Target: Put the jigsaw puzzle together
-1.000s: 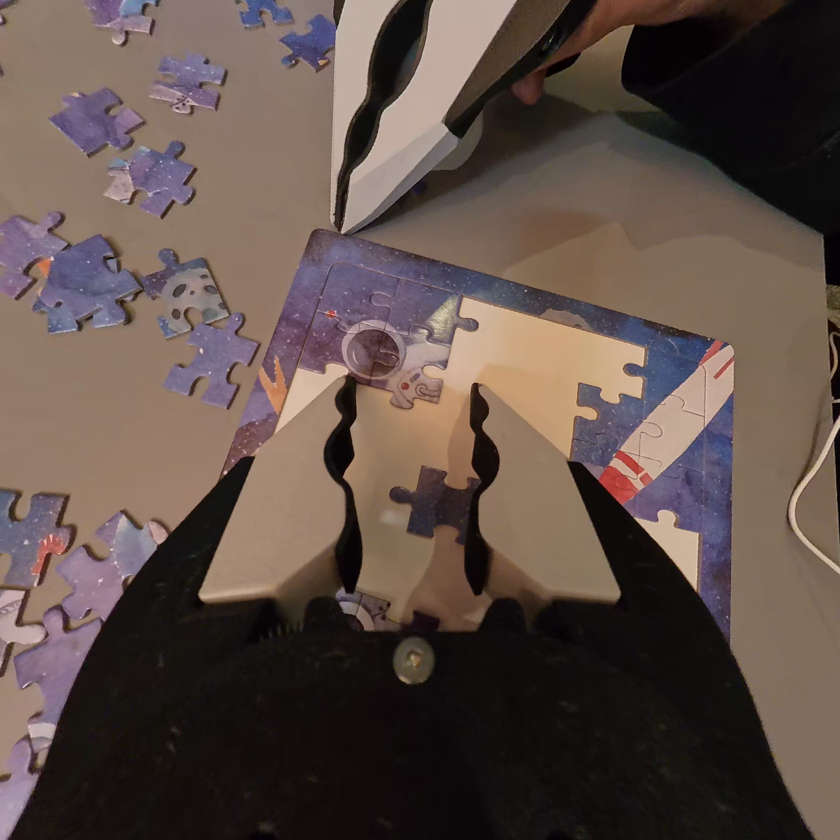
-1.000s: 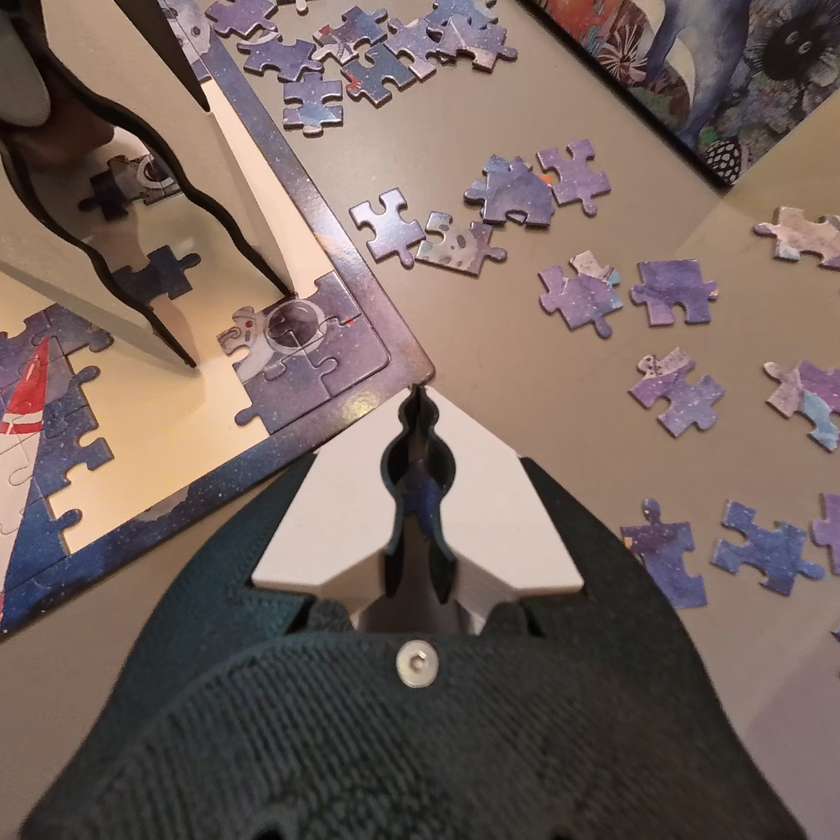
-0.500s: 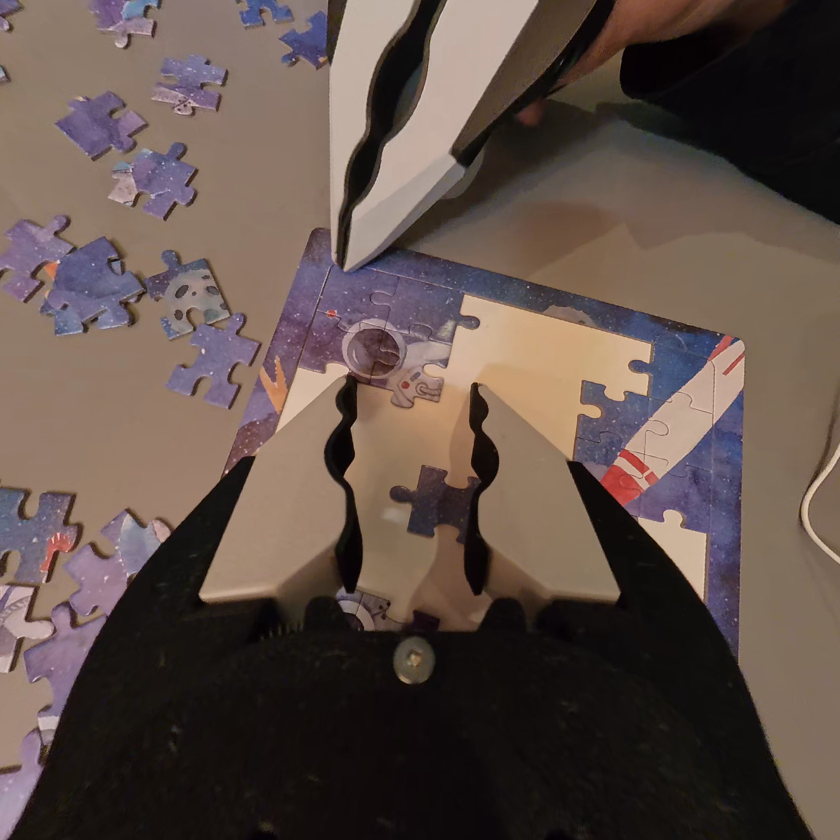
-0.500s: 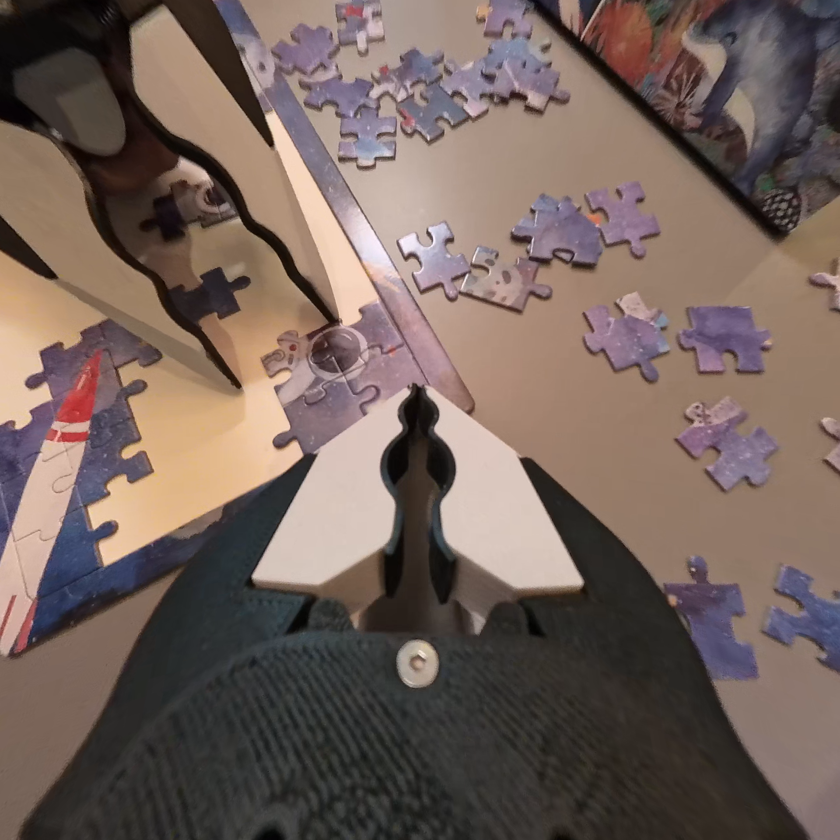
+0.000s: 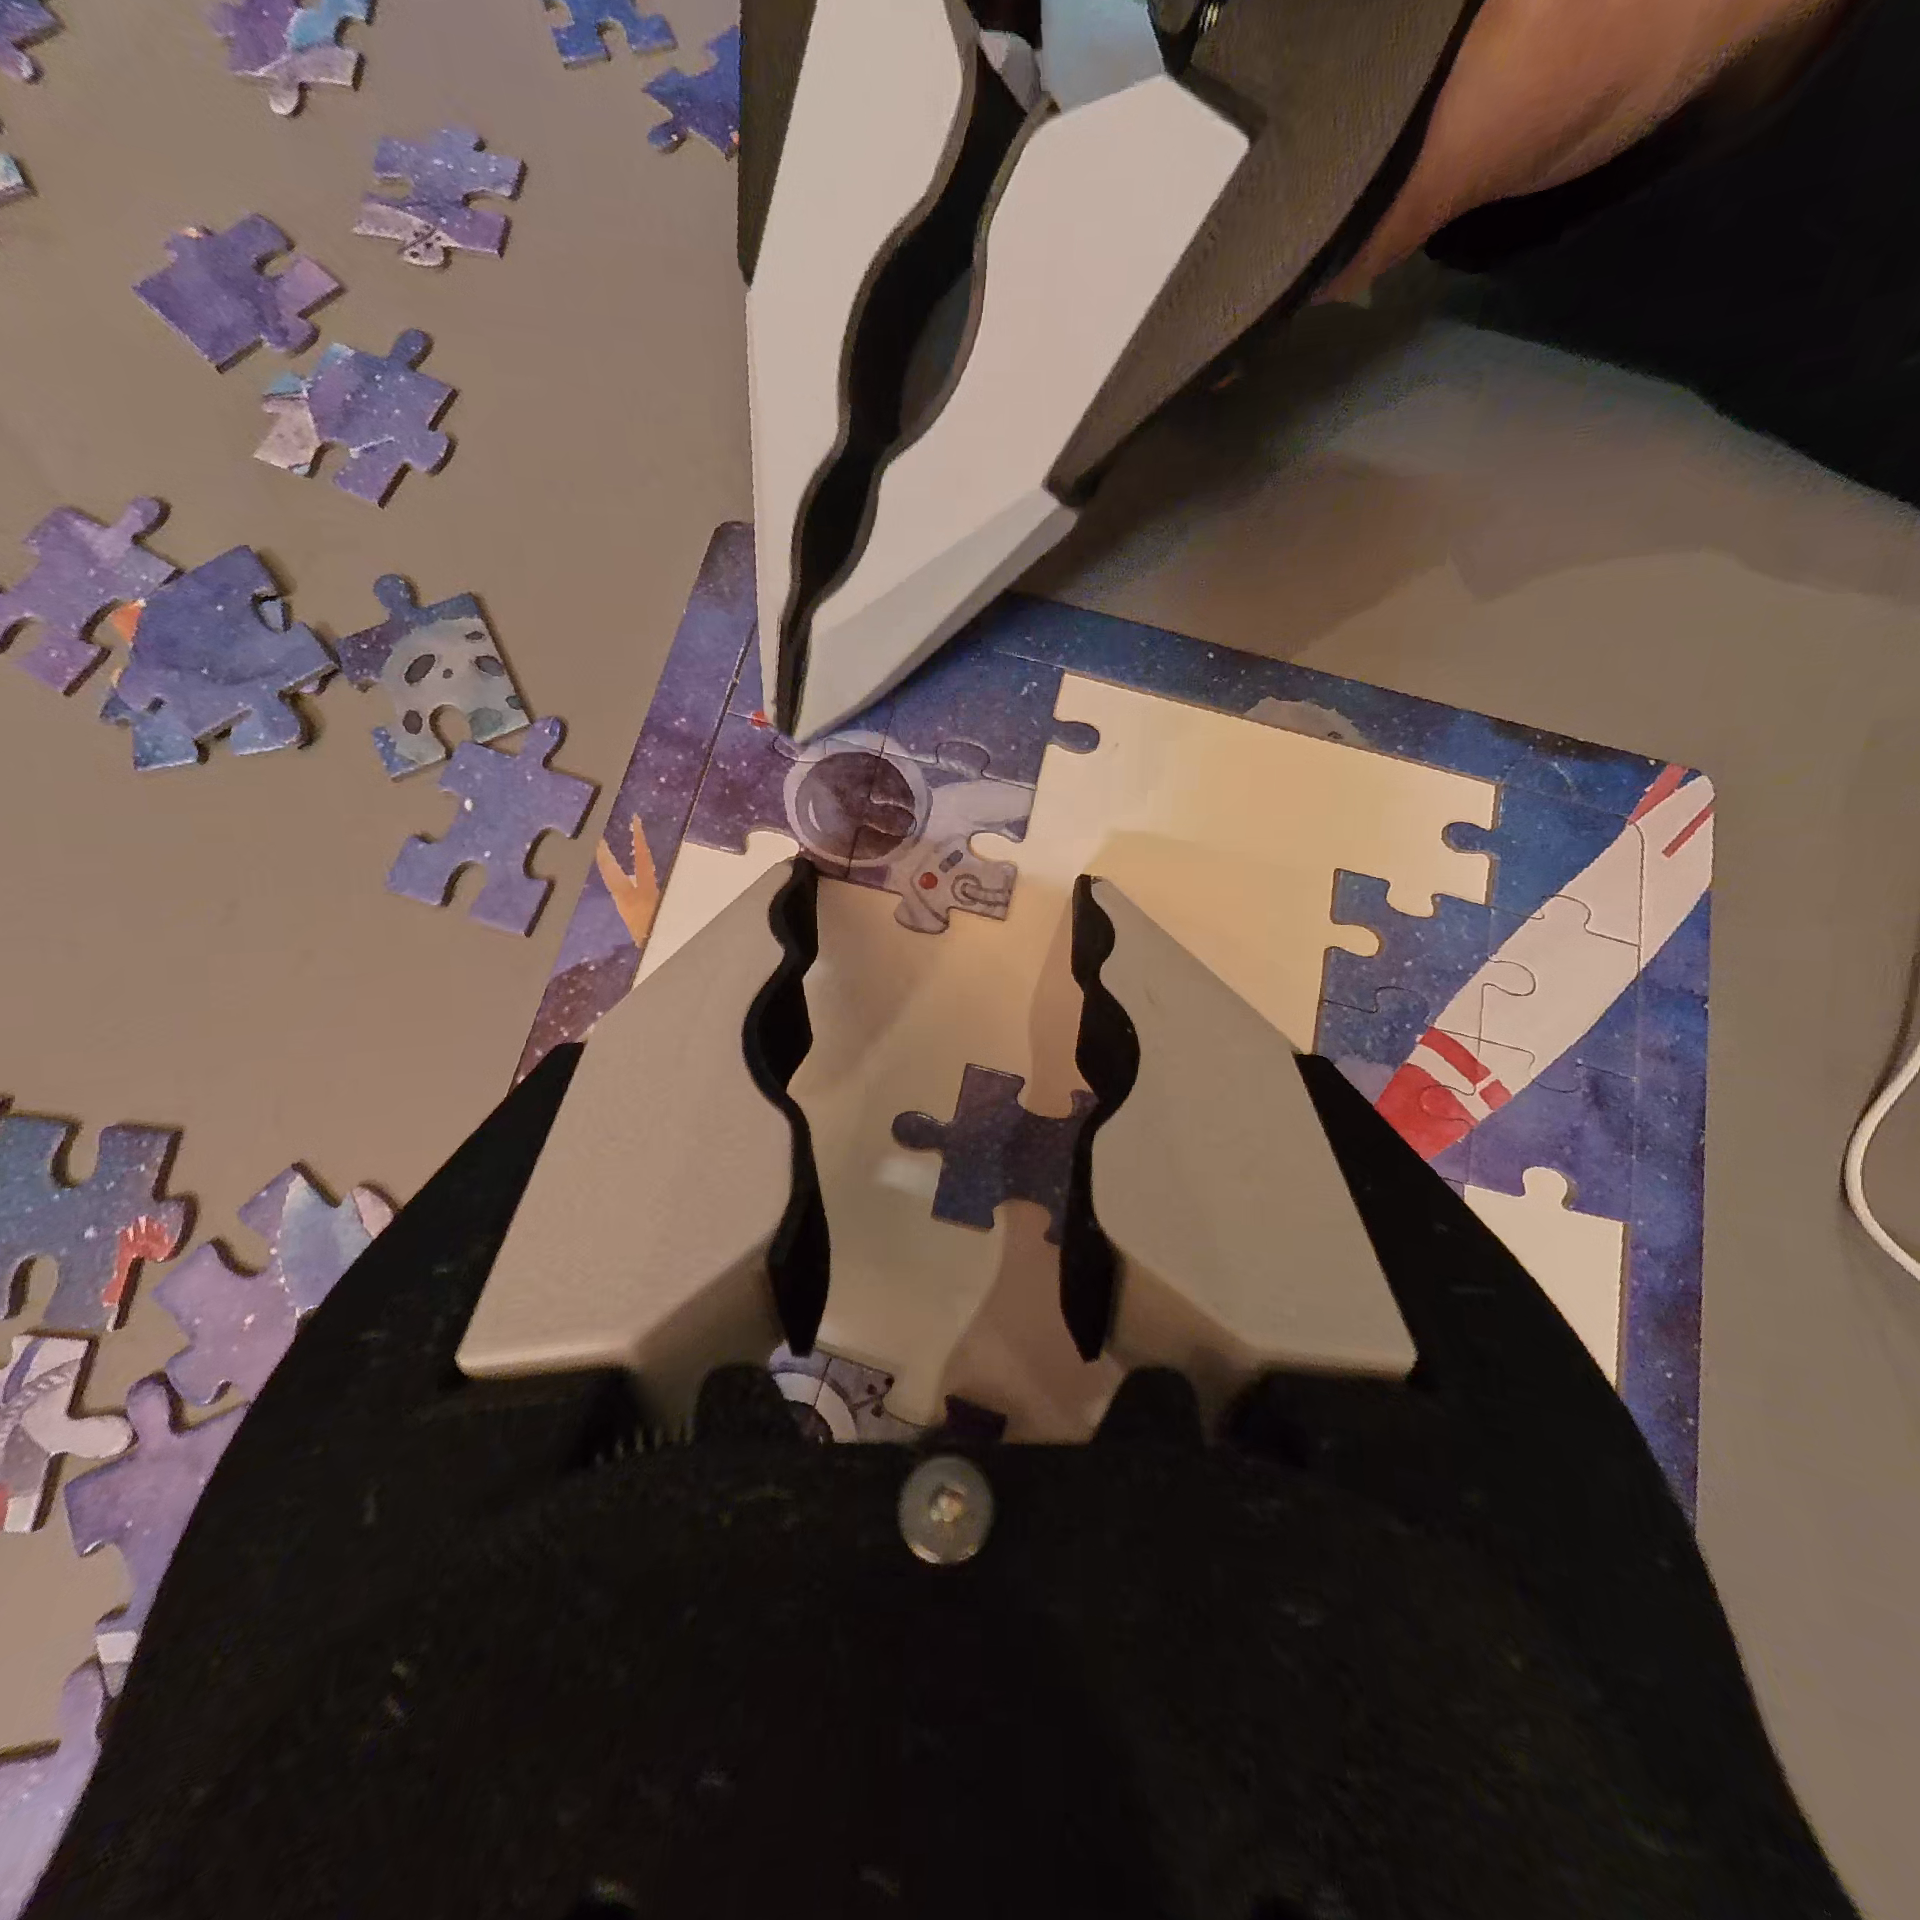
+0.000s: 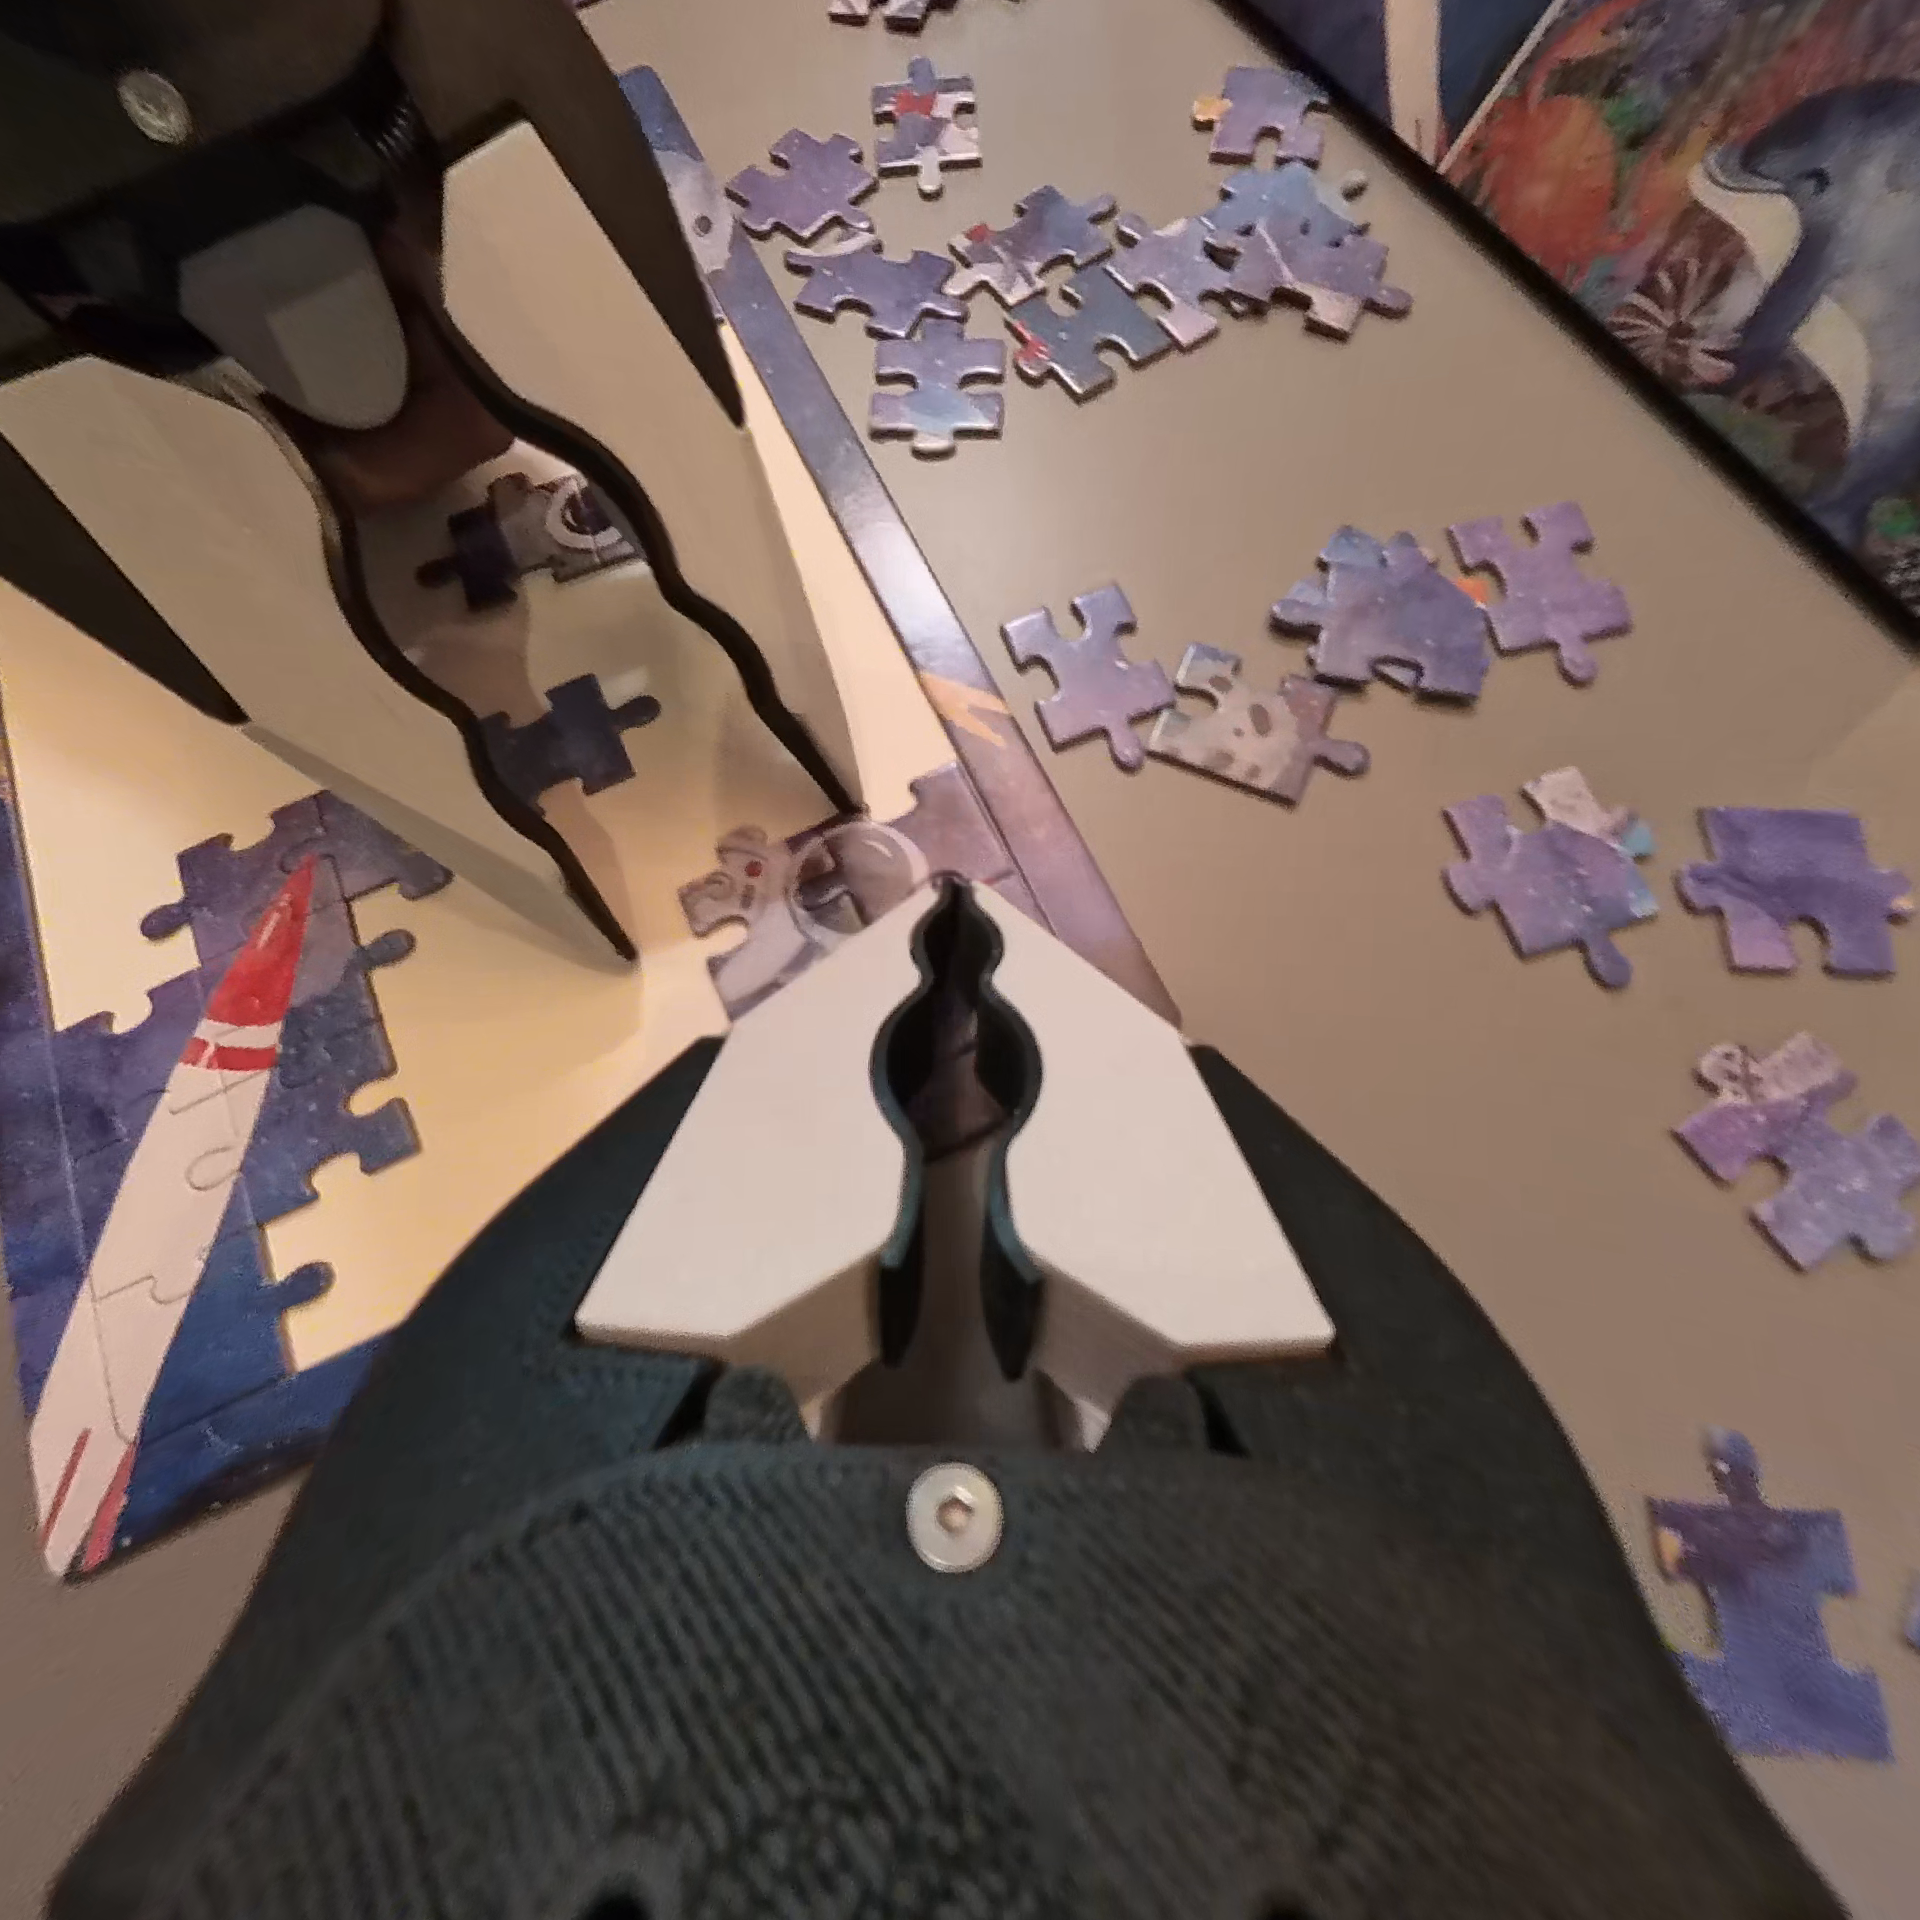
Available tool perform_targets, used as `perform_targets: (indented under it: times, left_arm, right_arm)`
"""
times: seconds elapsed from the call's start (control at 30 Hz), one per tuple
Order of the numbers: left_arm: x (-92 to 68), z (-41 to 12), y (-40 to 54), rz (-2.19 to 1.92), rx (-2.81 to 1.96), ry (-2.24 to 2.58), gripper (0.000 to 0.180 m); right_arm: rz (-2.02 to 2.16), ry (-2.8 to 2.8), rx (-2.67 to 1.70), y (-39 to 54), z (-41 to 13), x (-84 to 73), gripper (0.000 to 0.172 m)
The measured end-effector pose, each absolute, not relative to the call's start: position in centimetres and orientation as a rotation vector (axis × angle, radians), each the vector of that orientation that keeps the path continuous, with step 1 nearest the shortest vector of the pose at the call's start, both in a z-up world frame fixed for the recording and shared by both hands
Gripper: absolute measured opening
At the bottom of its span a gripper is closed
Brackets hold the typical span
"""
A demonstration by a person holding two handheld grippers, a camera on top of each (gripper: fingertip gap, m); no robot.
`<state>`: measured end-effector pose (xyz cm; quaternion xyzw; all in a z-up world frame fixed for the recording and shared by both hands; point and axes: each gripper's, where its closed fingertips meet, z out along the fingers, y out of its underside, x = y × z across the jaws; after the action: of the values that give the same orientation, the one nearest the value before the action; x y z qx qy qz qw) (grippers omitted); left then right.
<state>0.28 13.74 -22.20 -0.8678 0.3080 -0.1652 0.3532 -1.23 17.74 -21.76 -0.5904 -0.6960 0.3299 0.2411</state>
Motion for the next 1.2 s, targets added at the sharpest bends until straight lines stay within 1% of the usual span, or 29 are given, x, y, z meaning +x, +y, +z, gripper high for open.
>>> perform_targets:
  times: [0.13, 0.3, 0.5, 0.67, 0.77, 0.93, 1.2]
  left_arm:
    - [0.3, -22.2, 13.8, -0.422, -2.244, 0.798, 0.048]
    - [0.3, -22.2, 13.8, -0.415, -2.243, 0.802, 0.048]
    - [0.3, -22.2, 13.7, -0.418, -2.243, 0.801, 0.048]
    - [0.3, -22.2, 13.8, -0.417, -2.243, 0.801, 0.048]
    - [0.3, -22.2, 13.8, -0.416, -2.243, 0.801, 0.048]
    - [0.3, -22.2, 13.7, -0.414, -2.243, 0.802, 0.048]
    - [0.3, -22.2, 13.8, -0.413, -2.242, 0.803, 0.048]
  right_arm:
    - [0.841, -1.895, -1.604, 17.9, -21.7, -1.6, 0.000]
    - [0.930, -1.871, -1.640, 17.5, -21.8, -1.9, 0.000]
    - [0.858, -1.875, -1.646, 18.4, -21.8, -1.3, 0.000]
    - [0.974, -2.021, -1.570, 15.8, -21.8, -0.4, 0.000]
    - [0.941, -2.060, -1.517, 15.4, -21.8, -0.3, 0.000]
    - [0.799, -1.918, -1.586, 18.6, -21.8, -0.7, 0.000]
    - [0.862, -1.900, -1.590, 17.7, -21.8, -1.6, 0.000]
